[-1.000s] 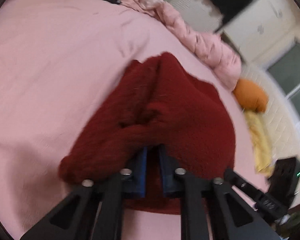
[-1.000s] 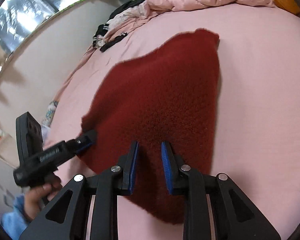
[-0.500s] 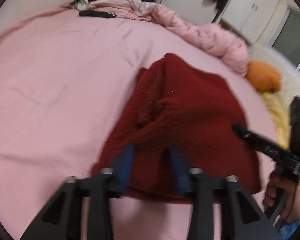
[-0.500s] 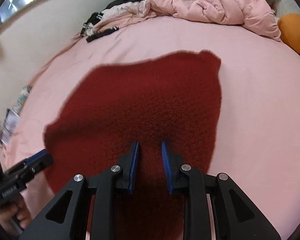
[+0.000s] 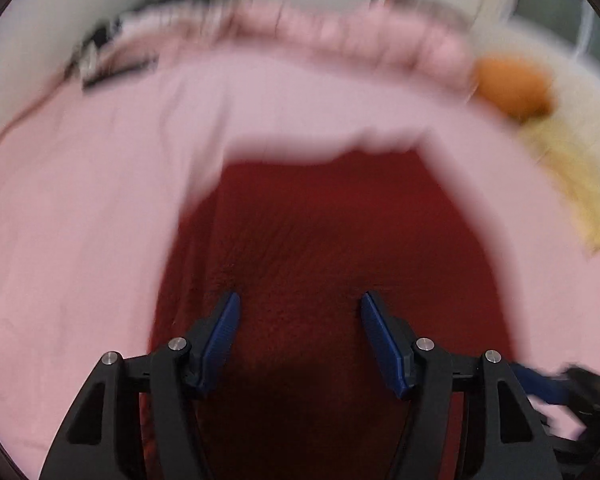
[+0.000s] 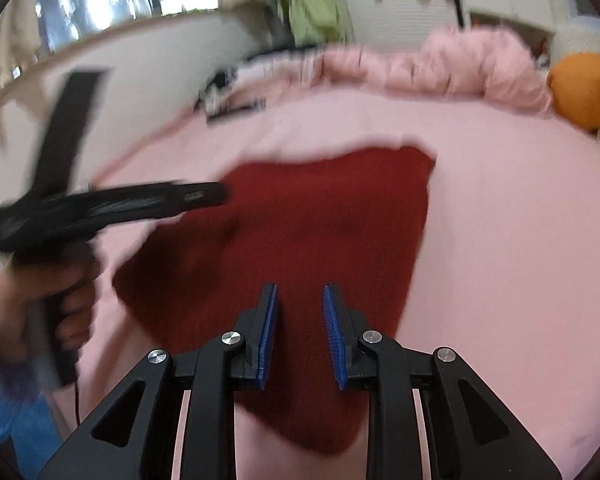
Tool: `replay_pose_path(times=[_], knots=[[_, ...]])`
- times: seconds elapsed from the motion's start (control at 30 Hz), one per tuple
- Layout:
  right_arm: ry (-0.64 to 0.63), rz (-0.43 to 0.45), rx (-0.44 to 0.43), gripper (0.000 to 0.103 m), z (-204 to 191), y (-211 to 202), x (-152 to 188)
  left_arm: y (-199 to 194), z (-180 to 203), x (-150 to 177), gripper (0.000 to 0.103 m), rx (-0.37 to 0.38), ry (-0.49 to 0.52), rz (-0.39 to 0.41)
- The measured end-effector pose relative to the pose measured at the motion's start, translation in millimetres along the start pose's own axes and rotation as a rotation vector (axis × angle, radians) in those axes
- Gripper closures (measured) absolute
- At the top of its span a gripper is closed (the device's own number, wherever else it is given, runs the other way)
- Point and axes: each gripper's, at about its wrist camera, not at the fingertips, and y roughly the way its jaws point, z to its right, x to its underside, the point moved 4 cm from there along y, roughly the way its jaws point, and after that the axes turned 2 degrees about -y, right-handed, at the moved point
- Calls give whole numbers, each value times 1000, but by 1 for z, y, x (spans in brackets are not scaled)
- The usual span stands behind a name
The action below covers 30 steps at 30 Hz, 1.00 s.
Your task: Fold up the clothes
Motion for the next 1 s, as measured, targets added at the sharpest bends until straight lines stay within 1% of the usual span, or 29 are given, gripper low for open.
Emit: replay_pose_path(times=[0.03, 0.07, 0.1, 0.13, 0.17, 0.2, 0.23, 0.27, 0.3, 0.33, 0.37, 0.4, 0.47, 0.53, 0.57, 0.6, 0.67, 0.7, 0.73, 0.77, 0.8, 0.87, 0.93, 1.0], knots=[[1, -36, 1, 78, -1, 7, 7, 0, 2, 3, 36, -19, 37, 38], [-16, -30, 0, 78, -2, 9, 10, 0, 3, 6, 36, -38, 74, 76], [-33, -23, -1, 78, -3, 12, 12, -4, 4, 6, 36, -43, 74, 71], [-58, -30, 8, 78, -5, 14, 11, -8, 4, 6, 39, -48, 74, 66], [-53, -24, 0, 78, -4, 9, 7, -18, 3, 2, 42, -36, 57, 74], [-47, -17, -8, 78, -4, 5, 4, -32, 0, -3, 45, -12, 27, 117], [-41, -11, -16, 78, -4, 1, 0, -45, -3, -7, 45, 12, -2, 160], [-35, -5, -23, 78, -3, -4, -4, -50, -3, -12, 45, 29, -32, 190], [-15, 23, -36, 78, 0, -9, -6, -47, -8, -10, 45, 28, -53, 178], [10, 19, -31, 74, 4, -9, -4, -44, -12, -9, 45, 26, -73, 166], [35, 14, -25, 71, 9, -9, -2, -22, -18, -2, 45, -20, -80, 89], [61, -4, -43, 70, 13, -2, 3, 4, -21, 3, 42, -45, -81, 11], [113, -39, -78, 70, 22, 11, 13, 5, -26, 4, 40, -17, -84, 21], [106, -46, -105, 68, 21, 14, 12, 5, -31, 5, 40, 10, -87, 31], [111, -61, -123, 66, 22, 14, 9, -2, -32, 2, 40, 25, -97, 28], [136, -73, -161, 63, 25, 11, 6, -11, -35, 2, 41, 23, -106, 42], [269, -48, -295, 59, 46, -1, -2, -30, -42, 2, 41, 20, -125, 69], [366, -14, -326, 44, 65, -7, 1, -37, -45, 5, 41, 48, -131, 82], [463, 20, -357, 14, 83, -13, 3, -43, -47, 8, 41, 76, -138, 95], [536, 39, -330, 5, 100, -16, 10, -46, -47, 13, 41, 101, -131, 92], [599, 6, -342, 1, 111, -11, 19, -46, -46, 18, 41, 96, -116, 80], [723, -62, -365, 1, 132, 1, 36, -32, -44, 30, 40, 38, -86, 33], [744, -95, -398, 1, 130, 13, 39, -22, -53, 36, 35, 60, -146, 29], [765, -127, -432, 0, 126, 25, 42, -14, -60, 39, 33, 79, -195, 29]])
